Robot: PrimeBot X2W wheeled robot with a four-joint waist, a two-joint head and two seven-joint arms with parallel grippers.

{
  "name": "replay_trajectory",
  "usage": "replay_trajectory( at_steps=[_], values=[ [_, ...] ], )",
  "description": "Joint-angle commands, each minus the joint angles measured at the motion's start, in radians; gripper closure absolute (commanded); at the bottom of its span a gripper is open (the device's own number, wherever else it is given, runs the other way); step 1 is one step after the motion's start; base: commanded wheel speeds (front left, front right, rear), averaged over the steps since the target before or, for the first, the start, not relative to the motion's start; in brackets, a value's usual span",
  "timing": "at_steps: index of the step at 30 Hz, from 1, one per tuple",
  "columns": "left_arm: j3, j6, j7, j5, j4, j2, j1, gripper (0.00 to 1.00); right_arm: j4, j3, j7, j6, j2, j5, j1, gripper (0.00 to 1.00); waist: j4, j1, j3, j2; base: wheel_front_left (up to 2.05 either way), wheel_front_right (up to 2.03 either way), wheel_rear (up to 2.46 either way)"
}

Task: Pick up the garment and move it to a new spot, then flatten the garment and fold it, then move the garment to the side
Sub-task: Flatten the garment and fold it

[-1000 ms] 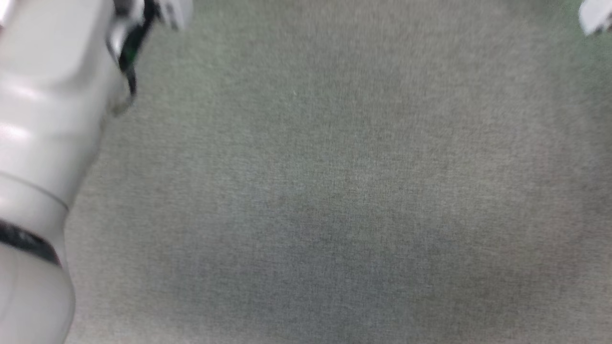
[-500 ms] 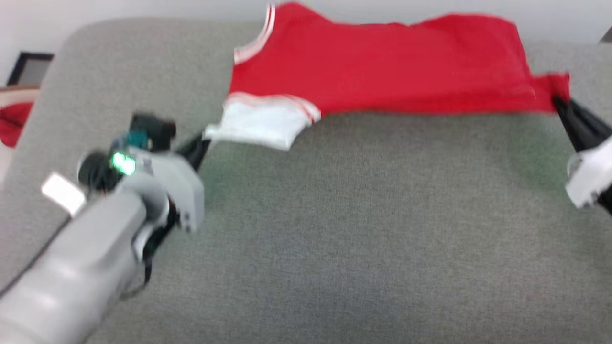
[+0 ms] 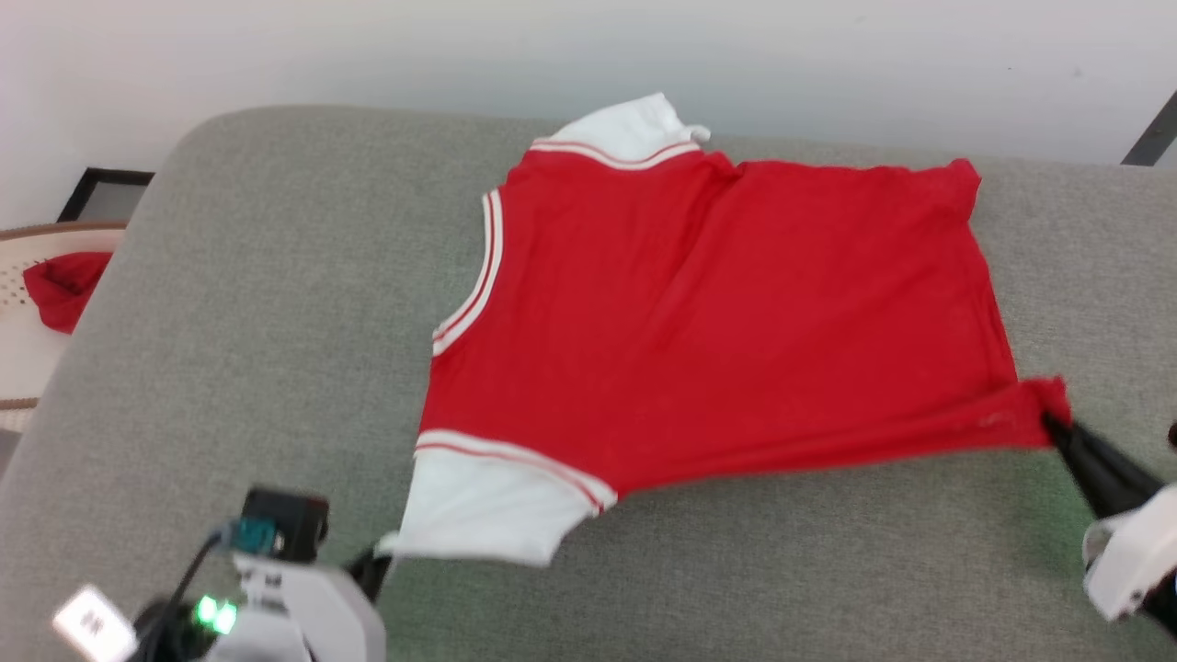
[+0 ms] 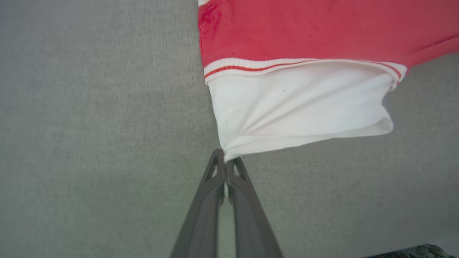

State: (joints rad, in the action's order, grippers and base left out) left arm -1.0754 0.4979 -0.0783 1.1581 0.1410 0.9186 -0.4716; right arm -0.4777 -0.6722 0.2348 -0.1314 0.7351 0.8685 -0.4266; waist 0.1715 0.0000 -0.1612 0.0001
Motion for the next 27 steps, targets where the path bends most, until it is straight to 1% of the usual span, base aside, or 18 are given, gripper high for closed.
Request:
replay_trajectory(
  at_steps=[1, 3, 6, 11, 14, 17, 21, 24, 27],
  values=[
    [0.005, 0.039, -0.001, 0.024, 0.039, 0.022, 0.043, 1.0, 0.014, 0.018, 0.005, 0.001, -0.002, -0.005, 0.04, 1.0, -0.005, 0.0, 0.003, -0.0001, 0.0, 0.0, 0.0],
    [0.013, 0.097, 0.006, 0.055, 0.104, 0.05, 0.096, 1.0, 0.037, 0.043, 0.006, 0.001, -0.005, -0.02, 0.093, 1.0, -0.01, 0.0, 0.004, -0.0001, 0.0, 0.0, 0.0],
    [0.02, 0.168, 0.025, 0.092, 0.181, 0.078, 0.172, 1.0, 0.075, 0.086, 0.009, 0.001, -0.012, -0.045, 0.173, 1.0, -0.017, 0.0, -0.001, -0.0001, 0.0, 0.0, 0.0],
    [0.055, 0.264, 0.072, 0.159, 0.278, 0.111, 0.275, 1.0, 0.15, 0.166, 0.006, 0.001, -0.034, -0.073, 0.31, 1.0, -0.025, 0.0, -0.016, -0.0001, 0.0, 0.0, 0.0],
    [0.081, 0.304, 0.105, 0.176, 0.326, 0.138, 0.311, 1.0, 0.208, 0.218, -0.011, 0.001, -0.049, -0.094, 0.382, 1.0, -0.034, 0.0, -0.027, -0.0001, 0.0, 0.0, 0.0],
    [0.106, 0.335, 0.134, 0.169, 0.364, 0.171, 0.319, 1.0, 0.264, 0.277, -0.031, 0.001, -0.073, -0.12, 0.444, 1.0, -0.043, 0.0, -0.034, -0.0001, 0.0, 0.0, 0.0],
    [0.138, 0.368, 0.153, 0.126, 0.404, 0.224, 0.274, 1.0, 0.348, 0.35, -0.082, 0.001, -0.108, -0.161, 0.479, 1.0, -0.067, 0.0, -0.04, -0.0001, 0.0, 0.0, 0.0],
    [0.148, 0.376, 0.14, 0.074, 0.421, 0.272, 0.218, 1.0, 0.402, 0.392, -0.135, 0.001, -0.134, -0.187, 0.476, 1.0, -0.086, 0.0, -0.045, -0.0001, 0.0, 0.0, 0.0],
    [0.153, 0.358, 0.108, 0.018, 0.427, 0.3, 0.141, 1.0, 0.45, 0.42, -0.195, 0.001, -0.156, -0.209, 0.442, 1.0, -0.105, 0.0, -0.05, -0.0001, 0.0, 0.0, 0.0]
  ],
)
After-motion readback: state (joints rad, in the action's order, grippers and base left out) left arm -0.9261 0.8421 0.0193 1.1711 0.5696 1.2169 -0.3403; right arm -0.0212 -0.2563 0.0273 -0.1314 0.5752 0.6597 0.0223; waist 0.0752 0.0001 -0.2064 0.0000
